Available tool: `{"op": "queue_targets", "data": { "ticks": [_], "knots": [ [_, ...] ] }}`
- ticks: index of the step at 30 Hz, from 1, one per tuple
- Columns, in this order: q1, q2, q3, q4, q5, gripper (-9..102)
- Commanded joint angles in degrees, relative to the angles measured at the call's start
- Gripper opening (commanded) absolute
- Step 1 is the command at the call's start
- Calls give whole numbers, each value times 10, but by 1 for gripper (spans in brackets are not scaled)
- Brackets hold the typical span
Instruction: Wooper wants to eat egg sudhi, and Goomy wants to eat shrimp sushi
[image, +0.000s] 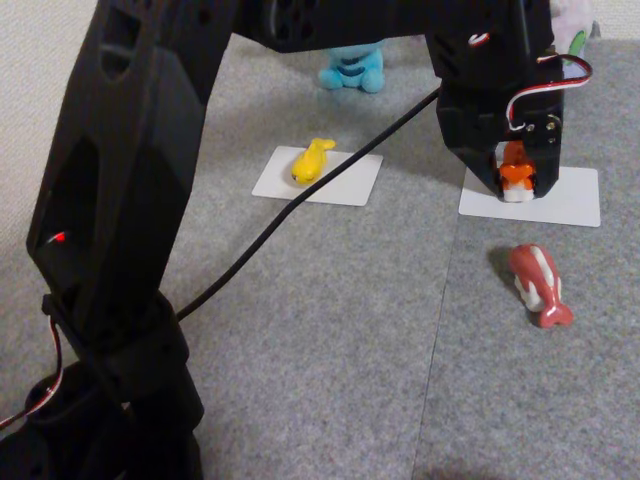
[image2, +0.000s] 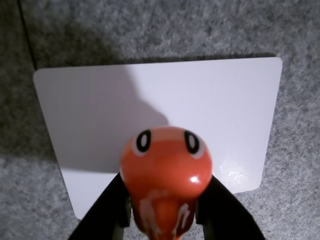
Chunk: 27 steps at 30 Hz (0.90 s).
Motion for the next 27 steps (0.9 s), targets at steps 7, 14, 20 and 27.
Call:
{"op": "queue_targets", "data": {
  "ticks": [7,14,20,27],
  "knots": [
    [8,10,-35,3,2,22],
    [-4,25,-35,2,1,22],
    [-56,159,-35,93,10,22],
    [-116,305,-33,254,38,22]
  ]
}}
